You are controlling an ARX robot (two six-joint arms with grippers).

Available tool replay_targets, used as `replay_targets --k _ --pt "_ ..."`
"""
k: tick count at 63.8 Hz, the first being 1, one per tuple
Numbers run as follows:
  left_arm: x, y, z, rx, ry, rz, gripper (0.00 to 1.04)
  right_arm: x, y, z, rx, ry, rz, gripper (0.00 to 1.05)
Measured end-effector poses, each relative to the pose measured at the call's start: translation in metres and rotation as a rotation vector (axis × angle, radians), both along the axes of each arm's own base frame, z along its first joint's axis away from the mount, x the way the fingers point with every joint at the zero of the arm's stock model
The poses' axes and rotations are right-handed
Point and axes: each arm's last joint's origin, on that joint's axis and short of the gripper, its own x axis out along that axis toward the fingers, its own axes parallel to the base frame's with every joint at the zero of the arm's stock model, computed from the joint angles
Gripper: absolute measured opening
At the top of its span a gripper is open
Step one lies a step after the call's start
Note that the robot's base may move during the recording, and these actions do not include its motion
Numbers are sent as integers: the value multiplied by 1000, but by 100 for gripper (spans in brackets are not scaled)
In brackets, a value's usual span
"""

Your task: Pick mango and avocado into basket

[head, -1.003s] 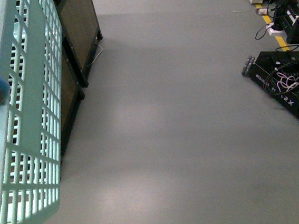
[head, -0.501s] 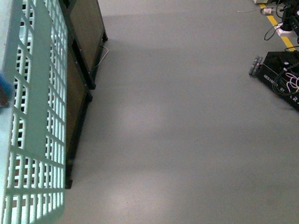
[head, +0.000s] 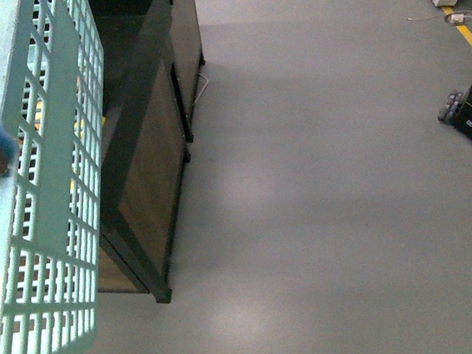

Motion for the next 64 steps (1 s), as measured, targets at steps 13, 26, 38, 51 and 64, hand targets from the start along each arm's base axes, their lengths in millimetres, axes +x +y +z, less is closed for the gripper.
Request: replay_targets --k 13,26,38,51,64 --pt "0 0 0 1 1 0 29 0 0 0 0 0 -1 96" --pt "0 0 0 2 1 1 29 0 0 0 0 0 0 96" --pt "0 0 0 2 1 2 29 0 0 0 0 -1 0 96" --pt "0 0 0 2 1 2 29 0 0 0 0 -1 0 96" --pt "0 0 -1 1 2 2 29 0 0 0 0 -1 -2 96"
